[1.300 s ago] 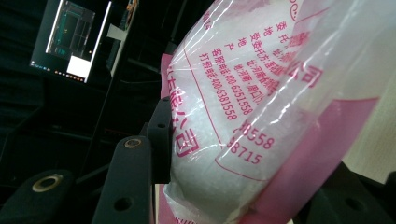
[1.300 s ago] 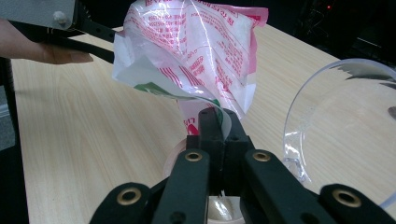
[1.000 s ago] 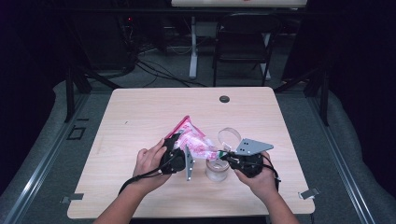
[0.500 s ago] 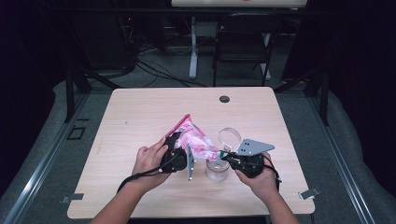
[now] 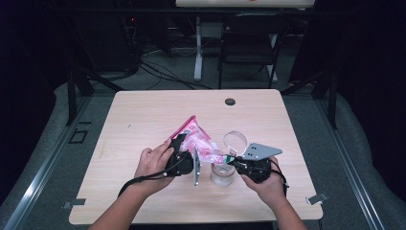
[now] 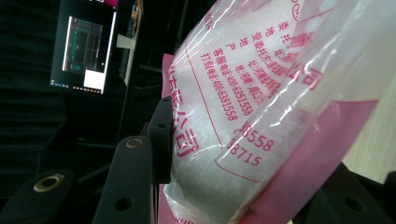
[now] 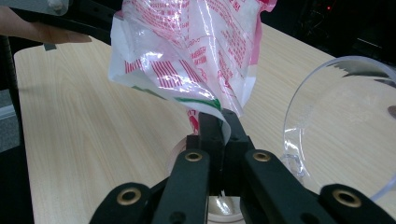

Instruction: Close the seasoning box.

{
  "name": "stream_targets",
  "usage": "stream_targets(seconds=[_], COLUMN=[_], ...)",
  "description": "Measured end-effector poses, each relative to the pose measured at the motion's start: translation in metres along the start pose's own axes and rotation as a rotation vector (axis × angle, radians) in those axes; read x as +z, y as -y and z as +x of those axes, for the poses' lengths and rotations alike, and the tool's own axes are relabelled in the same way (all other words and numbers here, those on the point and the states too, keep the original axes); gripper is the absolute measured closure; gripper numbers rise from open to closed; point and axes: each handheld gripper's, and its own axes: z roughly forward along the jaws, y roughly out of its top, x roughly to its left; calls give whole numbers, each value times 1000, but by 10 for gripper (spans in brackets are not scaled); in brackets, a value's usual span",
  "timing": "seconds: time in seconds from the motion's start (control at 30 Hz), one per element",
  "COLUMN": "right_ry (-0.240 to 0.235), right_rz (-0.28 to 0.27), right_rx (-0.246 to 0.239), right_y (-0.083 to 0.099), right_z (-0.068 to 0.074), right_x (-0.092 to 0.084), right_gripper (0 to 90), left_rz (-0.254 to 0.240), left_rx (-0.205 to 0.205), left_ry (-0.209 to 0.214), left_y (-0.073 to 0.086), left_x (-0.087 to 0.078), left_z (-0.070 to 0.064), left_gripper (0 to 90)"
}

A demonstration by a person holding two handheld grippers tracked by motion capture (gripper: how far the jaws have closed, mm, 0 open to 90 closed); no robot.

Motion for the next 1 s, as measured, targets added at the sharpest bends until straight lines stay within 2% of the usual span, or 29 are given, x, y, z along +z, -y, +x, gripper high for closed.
stream_targets(seconds=[0.67, 1.0], right_ry=[2, 7], right_rz=[-2, 1], right_rx=[11, 12], right_y=[2, 3], right_z=[-2, -2], right_x=[-4, -5], right_gripper=[900, 900], left_rz=[-15, -14], left_rx=[46, 43], left_ry=[-32, -32], left_y=[-9, -10], left_x=[-5, -6], left_z=[4, 3], left_gripper=[587, 589])
